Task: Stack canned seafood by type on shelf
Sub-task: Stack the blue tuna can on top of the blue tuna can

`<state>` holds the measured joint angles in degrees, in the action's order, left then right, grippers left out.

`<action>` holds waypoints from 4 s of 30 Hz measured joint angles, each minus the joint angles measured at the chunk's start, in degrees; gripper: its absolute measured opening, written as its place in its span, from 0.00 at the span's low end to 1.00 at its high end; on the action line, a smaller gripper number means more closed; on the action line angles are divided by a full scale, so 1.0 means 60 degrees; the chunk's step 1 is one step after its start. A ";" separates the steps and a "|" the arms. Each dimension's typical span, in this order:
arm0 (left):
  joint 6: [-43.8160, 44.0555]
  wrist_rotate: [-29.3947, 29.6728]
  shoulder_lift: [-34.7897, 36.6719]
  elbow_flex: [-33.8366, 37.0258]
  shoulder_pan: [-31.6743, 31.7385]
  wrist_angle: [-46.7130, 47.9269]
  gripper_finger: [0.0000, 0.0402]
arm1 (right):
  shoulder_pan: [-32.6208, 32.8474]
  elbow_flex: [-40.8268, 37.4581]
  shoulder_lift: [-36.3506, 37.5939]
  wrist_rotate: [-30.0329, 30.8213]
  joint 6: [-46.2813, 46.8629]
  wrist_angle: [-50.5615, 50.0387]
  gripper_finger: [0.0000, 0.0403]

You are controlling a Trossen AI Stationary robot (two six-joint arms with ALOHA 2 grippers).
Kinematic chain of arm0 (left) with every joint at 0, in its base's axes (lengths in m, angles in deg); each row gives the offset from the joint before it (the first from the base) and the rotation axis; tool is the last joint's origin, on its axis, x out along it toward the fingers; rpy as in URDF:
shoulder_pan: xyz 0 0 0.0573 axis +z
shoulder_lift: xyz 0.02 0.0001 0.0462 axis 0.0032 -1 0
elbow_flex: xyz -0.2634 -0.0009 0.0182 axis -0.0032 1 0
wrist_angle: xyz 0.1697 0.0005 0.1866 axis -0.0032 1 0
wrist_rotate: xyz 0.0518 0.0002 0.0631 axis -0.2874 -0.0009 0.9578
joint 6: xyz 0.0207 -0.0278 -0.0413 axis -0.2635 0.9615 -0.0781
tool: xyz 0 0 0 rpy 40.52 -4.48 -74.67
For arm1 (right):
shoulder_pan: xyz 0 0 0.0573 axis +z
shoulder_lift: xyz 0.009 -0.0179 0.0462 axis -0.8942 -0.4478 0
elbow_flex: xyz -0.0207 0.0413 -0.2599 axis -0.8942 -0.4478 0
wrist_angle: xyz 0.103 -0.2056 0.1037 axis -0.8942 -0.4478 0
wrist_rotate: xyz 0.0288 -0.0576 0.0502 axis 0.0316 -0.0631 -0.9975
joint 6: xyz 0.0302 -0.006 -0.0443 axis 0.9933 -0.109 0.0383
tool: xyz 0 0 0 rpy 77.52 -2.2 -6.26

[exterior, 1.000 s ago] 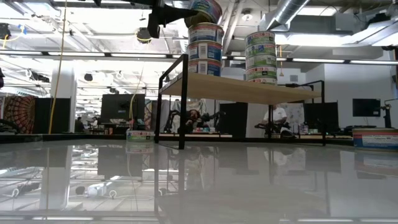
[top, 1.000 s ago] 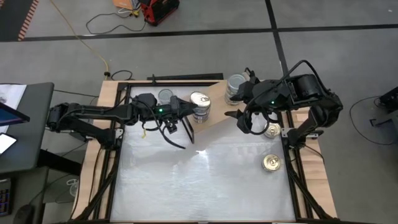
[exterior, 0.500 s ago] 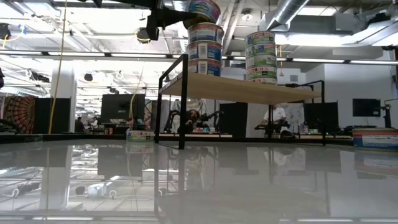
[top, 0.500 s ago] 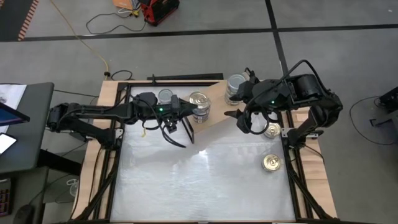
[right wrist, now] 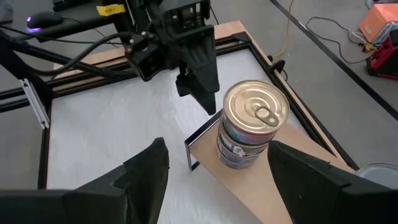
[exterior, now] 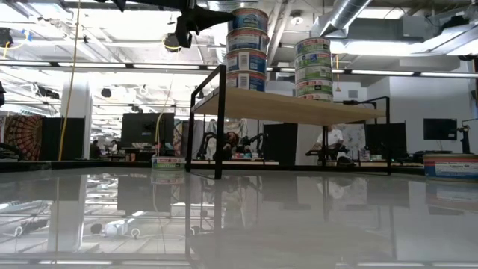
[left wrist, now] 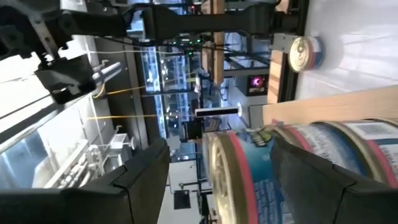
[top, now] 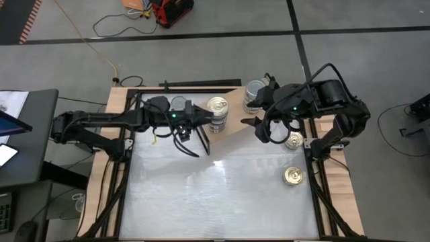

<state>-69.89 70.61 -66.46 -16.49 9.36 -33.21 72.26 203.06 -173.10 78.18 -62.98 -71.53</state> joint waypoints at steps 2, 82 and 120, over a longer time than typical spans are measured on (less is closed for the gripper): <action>0.0057 -0.0031 0.0000 0.0000 -0.0030 -0.0111 0.66 | 0.0000 0.0000 0.0000 0.0000 0.0000 0.0004 0.74; 1.3454 0.2765 0.0561 0.5610 -0.5625 -0.1929 0.66 | 0.5042 -1.1060 -0.0036 0.0747 0.9701 0.1511 0.72; 1.3178 0.3202 0.0561 0.5614 -0.5618 -0.2475 0.66 | 0.5060 -1.1631 -0.0297 -0.5187 0.9348 -0.1502 0.72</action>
<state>9.17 89.82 -63.10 17.20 -24.35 -48.06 102.63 133.28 -174.88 47.06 -6.89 -80.53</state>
